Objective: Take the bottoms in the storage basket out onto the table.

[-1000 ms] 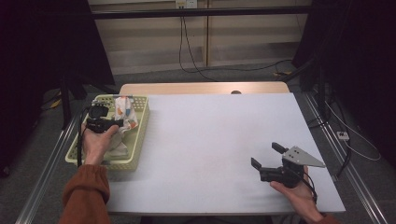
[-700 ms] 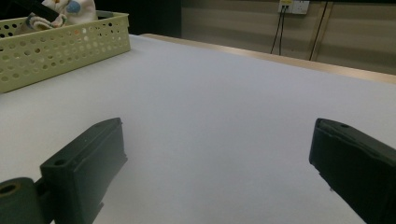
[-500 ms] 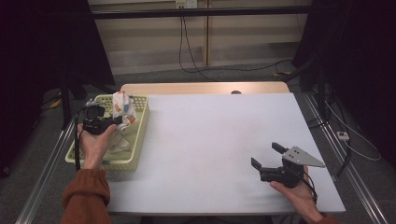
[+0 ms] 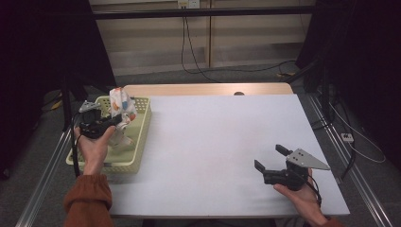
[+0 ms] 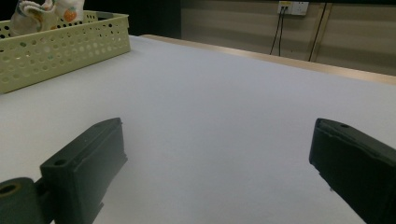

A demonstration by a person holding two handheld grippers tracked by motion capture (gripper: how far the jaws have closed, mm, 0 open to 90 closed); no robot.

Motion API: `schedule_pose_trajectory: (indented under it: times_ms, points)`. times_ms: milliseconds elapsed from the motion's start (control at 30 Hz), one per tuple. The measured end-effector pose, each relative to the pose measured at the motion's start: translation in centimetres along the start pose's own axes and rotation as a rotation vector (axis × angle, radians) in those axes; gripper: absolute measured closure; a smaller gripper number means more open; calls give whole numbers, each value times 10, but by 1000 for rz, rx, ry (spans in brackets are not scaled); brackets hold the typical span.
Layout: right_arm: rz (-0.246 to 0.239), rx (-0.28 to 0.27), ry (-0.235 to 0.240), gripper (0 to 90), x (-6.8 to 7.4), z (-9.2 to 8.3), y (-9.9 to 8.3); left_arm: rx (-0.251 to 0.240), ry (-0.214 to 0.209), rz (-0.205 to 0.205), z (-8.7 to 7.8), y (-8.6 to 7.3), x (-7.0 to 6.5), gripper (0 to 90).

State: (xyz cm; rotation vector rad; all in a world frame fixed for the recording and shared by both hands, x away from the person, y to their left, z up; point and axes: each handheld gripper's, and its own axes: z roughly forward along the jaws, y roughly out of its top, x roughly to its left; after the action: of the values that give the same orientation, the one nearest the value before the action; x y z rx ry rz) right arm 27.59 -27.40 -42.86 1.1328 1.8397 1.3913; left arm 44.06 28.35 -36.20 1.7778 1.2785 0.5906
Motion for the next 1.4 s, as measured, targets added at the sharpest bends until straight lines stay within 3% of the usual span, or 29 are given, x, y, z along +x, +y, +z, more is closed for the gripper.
schedule_pose_trajectory:
  times_ms: [567, 733, 867, 1233, 1400]
  points:
    - [3, -6, -3, 34, 0, -2, 0, -139, 6, 16, -12, 0, -1, 777]
    - [7, -9, -2, 34, 0, -2, 0, -182, 4, 47, -15, 1, -6, 777]
    - [6, -8, -3, 34, 0, -2, 0, -242, -18, 43, -20, 1, -6, 775]
    - [2, -7, 4, 34, -1, -1, 0, -313, -6, 35, -30, 3, -6, 775]
    - [8, -8, 3, 34, -1, -1, 0, -338, -8, 6, -35, 4, -4, 775]
